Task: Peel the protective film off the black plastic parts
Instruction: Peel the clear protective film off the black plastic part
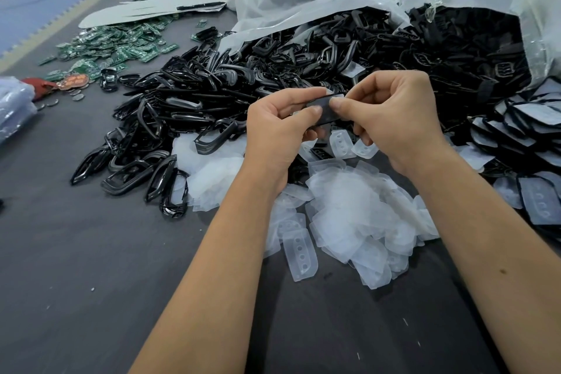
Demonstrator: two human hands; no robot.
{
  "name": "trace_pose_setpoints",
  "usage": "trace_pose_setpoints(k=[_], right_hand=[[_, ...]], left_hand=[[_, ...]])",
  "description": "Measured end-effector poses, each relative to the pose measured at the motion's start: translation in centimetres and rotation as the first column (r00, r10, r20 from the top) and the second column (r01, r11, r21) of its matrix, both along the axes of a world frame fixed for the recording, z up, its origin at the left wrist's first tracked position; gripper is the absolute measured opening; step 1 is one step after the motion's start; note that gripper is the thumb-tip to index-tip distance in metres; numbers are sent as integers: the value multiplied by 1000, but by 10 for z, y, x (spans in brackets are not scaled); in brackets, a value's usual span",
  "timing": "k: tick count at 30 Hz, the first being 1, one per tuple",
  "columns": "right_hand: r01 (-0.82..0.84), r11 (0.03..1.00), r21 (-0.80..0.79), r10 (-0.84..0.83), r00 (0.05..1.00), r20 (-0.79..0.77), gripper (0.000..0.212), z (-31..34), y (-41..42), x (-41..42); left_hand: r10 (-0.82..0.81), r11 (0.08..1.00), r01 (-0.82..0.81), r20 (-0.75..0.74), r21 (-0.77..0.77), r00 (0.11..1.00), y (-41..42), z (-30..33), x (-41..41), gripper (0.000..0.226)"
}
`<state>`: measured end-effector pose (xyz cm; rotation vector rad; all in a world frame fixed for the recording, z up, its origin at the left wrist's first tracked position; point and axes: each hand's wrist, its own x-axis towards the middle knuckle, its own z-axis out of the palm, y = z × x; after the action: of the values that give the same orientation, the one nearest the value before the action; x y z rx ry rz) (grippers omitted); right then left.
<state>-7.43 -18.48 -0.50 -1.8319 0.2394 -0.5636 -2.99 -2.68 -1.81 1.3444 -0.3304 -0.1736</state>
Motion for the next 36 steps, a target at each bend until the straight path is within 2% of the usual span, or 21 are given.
trace_pose_setpoints(k=[4,9,14,18,23,26,33,36], right_hand=[[-9,999,46,10,999,-37,22,0,1,-1],[-17,972,235,36,997,-75,27,0,-1,-1],[-124,848,516,204,974,-102,37,2,-2,-3],[-161,808,567,258,961,-95,34,3,-4,-4],[-123,852,509,191,978,-84,17,2,-1,-4],[-119,894,432,174,981,-91,16,3,0,-3],[-172,889,425,213,976,-51,6,3,-1,-3],[-128,955,268,144,989,-42,10,2,1,-2]], left_hand=[[-13,1000,13,6,2,1000,0,0,0,27],[-28,1000,28,-11,-11,1000,3,-1,1,27],[-70,996,68,-38,-51,997,3,0,1,27],[-100,992,94,-73,-84,992,3,2,1,27],[-100,991,94,-61,-97,993,0,2,-2,21],[-66,995,62,-49,-78,997,-1,1,-2,21],[-37,999,35,-33,-37,999,-1,1,-1,23],[-35,999,34,-32,-23,999,-2,1,0,23]])
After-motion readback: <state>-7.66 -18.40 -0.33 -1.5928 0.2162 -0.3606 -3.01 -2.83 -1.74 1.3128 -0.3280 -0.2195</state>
